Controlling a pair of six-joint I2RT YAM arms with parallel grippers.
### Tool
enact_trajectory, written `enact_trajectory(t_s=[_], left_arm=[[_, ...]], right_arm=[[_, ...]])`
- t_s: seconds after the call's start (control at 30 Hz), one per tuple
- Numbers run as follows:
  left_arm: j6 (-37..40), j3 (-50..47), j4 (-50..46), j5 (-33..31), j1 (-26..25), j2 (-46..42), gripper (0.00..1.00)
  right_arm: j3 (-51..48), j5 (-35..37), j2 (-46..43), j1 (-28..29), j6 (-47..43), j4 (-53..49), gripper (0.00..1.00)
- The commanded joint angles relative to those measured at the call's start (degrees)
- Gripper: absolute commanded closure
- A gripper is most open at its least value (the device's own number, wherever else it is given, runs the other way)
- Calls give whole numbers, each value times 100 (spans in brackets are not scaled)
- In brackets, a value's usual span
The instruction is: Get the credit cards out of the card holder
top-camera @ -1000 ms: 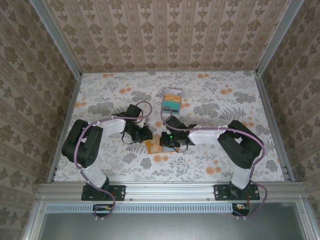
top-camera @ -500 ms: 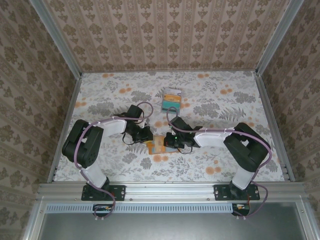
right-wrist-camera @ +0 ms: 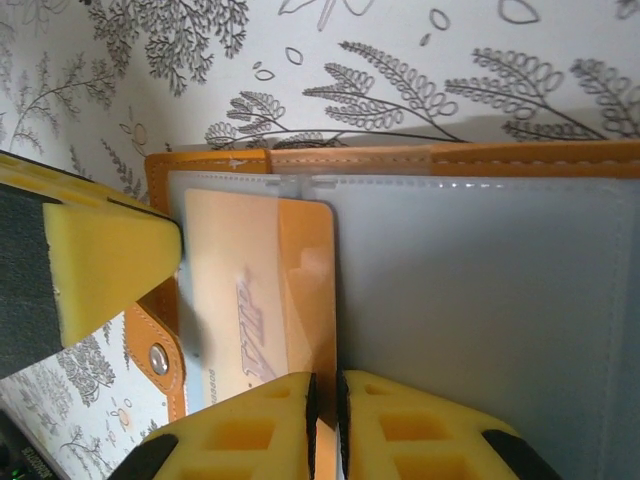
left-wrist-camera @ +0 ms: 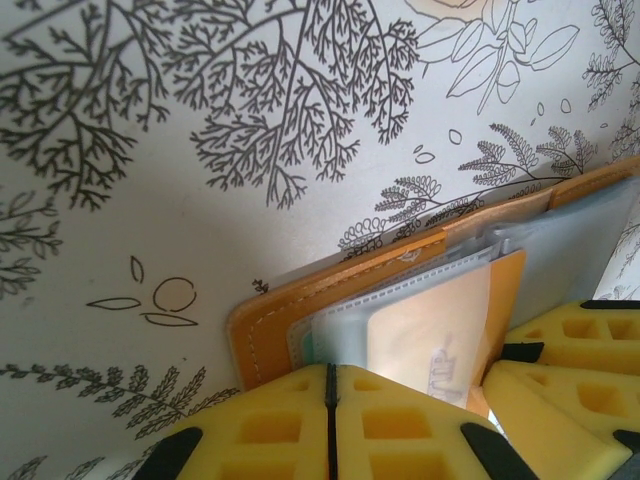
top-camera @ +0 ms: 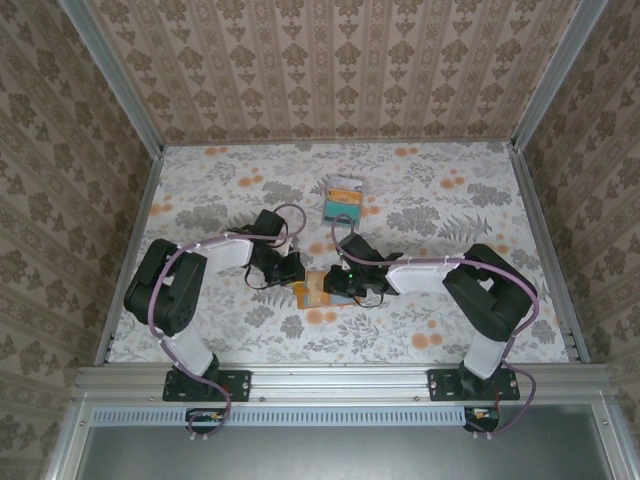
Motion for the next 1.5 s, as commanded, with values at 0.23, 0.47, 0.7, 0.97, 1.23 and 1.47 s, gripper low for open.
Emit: enact_trajectory(t_s=[0.23,0.47,0.7,0.97,1.23,1.47], left_arm=[[74,-81,-140,-53,-63,-11,93],[74,-81,-137,-47,-65,5,93],[107,-56,-148,-58,-63,-2,94],[225,-73,-196,-114,-63,21,98],[294,-71,-211,-148,-71,27,99],[303,-38,-247,-131,-71,-17,99]], right_arm=[[-141,-49,118,-106,223,284,81],[-155,-231,266,-104,322,551,78],[-231,-137,159,-159,298,448,90],[-454,-15,-168,-397,83,149,96],[-532,58,-483,-593,-167,-231,96],[-656,122,-1001,-860,-529,-610,96]])
